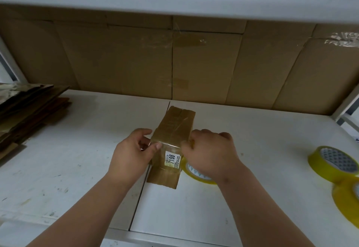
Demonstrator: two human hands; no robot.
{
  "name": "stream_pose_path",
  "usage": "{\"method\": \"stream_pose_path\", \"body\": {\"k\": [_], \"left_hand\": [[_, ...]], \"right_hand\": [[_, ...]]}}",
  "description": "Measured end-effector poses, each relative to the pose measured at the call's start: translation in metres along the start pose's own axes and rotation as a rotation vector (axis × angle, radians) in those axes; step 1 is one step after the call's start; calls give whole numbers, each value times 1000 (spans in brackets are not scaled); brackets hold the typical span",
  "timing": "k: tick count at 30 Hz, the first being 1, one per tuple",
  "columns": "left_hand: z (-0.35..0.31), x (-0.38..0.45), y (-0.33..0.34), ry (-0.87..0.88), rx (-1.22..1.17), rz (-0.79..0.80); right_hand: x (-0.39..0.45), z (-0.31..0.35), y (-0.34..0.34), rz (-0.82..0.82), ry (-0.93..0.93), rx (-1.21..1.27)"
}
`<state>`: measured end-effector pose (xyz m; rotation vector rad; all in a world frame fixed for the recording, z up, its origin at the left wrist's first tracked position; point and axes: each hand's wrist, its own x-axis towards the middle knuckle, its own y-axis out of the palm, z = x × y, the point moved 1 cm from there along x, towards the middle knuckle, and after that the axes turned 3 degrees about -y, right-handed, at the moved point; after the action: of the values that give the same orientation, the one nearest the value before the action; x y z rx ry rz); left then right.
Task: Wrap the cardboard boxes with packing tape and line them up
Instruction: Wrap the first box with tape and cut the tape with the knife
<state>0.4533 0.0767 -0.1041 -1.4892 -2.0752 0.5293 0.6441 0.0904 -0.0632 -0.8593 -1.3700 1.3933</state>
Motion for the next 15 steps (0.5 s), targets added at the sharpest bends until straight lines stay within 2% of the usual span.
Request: {"method": "stream_pose_path", "body": {"k": [5,9,15], "left_hand": [[4,0,2,39,15,-74],[11,-2,3,27,-160,-78],[15,1,4,-24,-283,-30]], "right_hand": [[3,11,6,-2,19,-103],[5,10,7,-22,-6,-73],[11,-1,-6,143,-24,127]]}}
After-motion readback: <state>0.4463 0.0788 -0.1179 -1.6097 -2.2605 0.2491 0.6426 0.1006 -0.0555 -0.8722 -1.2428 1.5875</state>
